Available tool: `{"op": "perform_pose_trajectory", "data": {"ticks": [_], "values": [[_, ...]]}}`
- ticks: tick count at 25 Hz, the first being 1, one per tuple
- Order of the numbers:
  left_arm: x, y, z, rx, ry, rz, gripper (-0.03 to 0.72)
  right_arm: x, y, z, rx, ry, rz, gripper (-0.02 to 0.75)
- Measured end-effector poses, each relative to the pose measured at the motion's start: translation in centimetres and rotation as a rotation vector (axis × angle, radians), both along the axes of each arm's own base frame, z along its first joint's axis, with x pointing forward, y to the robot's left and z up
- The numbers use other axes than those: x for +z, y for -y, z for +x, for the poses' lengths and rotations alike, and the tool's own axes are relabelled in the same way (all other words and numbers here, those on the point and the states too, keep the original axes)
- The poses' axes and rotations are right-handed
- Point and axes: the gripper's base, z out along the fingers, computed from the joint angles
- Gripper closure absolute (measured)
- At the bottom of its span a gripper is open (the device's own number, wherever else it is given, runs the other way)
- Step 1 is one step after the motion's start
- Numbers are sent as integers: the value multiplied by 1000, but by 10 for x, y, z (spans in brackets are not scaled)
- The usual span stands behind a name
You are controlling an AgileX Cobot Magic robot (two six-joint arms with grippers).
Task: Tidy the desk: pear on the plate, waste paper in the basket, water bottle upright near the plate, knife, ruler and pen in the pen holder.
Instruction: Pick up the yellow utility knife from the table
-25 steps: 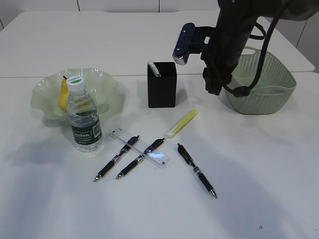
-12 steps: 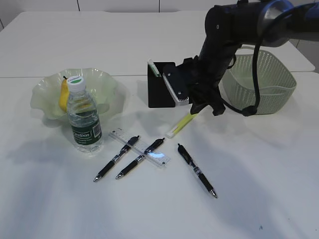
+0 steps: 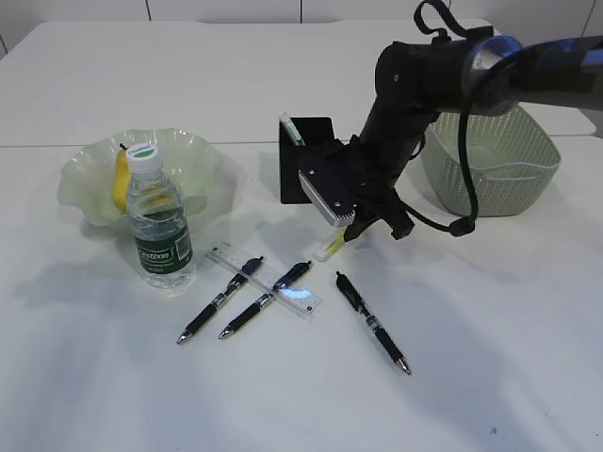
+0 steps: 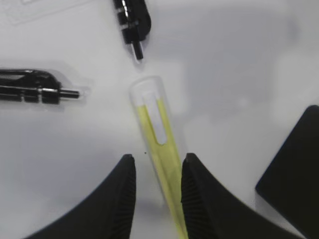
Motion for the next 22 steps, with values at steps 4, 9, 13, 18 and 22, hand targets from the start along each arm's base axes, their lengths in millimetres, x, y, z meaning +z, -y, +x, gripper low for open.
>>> {"op": "perform_pose_trajectory", "data": {"ticks": [4,9,13,18,22], "values": [[0,0,0,0,0,0,188,-2,-5,9,7,14,25,501],[0,0,0,-7,2,4,188,-8,-5,13,11,-51,34,500],[0,0,0,-10,2,6,188,-9,7,12,-1,-104,26,500],[0,0,0,-10,4,6,188,-9,15,16,-17,-98,28,500],[0,0,1,-10,7,6,188,-9,15,17,-9,-75,33,500]]}}
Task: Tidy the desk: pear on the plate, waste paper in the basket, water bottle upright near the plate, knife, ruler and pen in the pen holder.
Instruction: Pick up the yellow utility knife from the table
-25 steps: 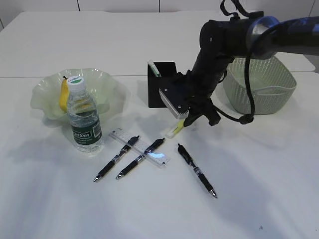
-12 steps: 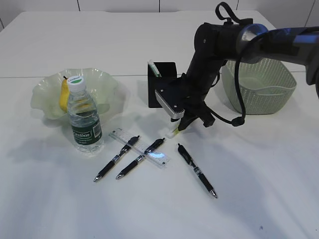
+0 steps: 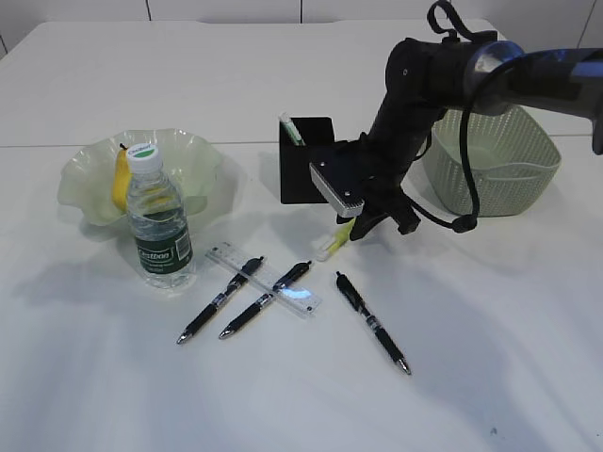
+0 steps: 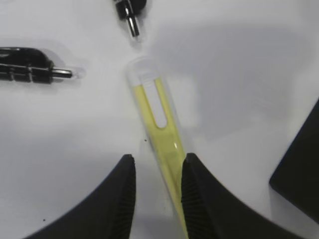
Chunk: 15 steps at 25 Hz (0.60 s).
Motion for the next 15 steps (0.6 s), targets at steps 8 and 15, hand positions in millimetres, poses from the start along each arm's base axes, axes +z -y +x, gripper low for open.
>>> {"op": "perform_pose_trajectory", "data": {"ticks": [8,15], "values": [[0,0,1,0,7,1,188,-12,-2,4,-1,-4,3,499],[1,0,1,0,16,2,188,-16,-3,8,-2,0,11,499]]}}
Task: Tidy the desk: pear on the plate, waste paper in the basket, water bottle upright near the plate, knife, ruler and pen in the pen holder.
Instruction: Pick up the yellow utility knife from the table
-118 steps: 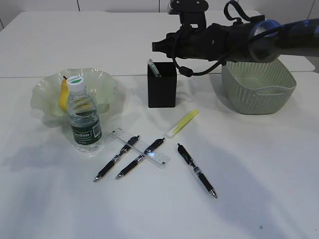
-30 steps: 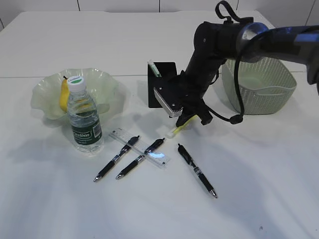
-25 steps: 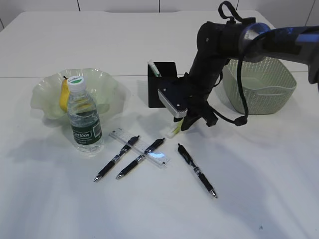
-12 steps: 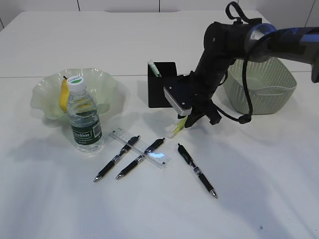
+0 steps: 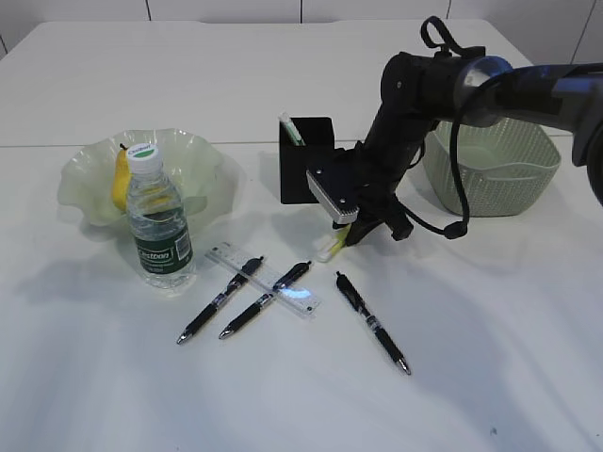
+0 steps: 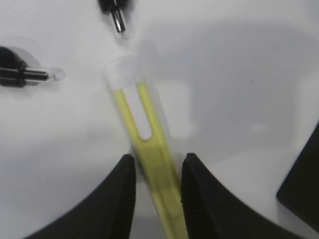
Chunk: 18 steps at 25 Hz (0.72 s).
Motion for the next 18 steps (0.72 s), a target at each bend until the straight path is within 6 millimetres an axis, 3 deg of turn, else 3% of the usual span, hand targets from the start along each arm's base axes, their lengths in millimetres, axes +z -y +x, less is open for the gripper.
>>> {"op": "perform_pose_trajectory", "data": {"ticks": [18], "values": [[0,0,0,-2,1,1,188,-4,-1,0,-3,-22,14,503]]}}
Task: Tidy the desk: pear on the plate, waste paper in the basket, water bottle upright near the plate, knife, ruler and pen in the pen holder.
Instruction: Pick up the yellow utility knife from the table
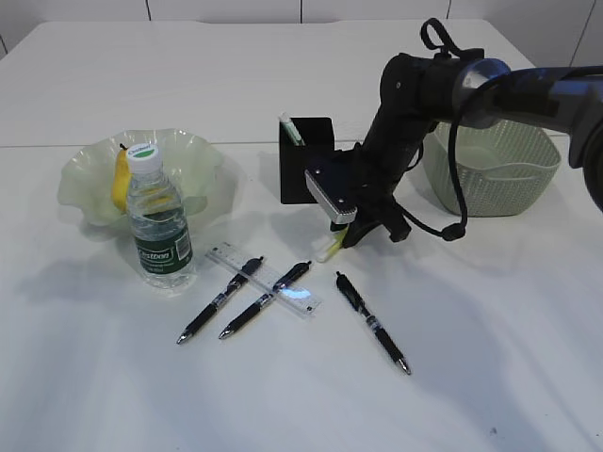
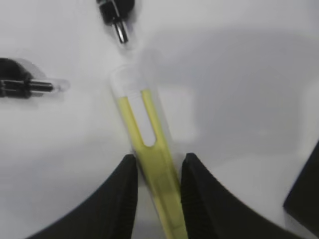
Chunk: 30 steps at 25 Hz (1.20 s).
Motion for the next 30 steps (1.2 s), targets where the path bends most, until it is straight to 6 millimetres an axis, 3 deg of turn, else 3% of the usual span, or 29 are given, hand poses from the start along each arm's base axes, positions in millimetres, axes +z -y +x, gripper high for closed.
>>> {"op": "perform_pose_trajectory", "data": {"ticks": [23,30], "values": [[0,0,0,0,2,0,188,0,1,-1,-66,-25,-9,507],[0,0,0,0,2,0,188,0,2,-2,-67,-40,-12,594]]}}
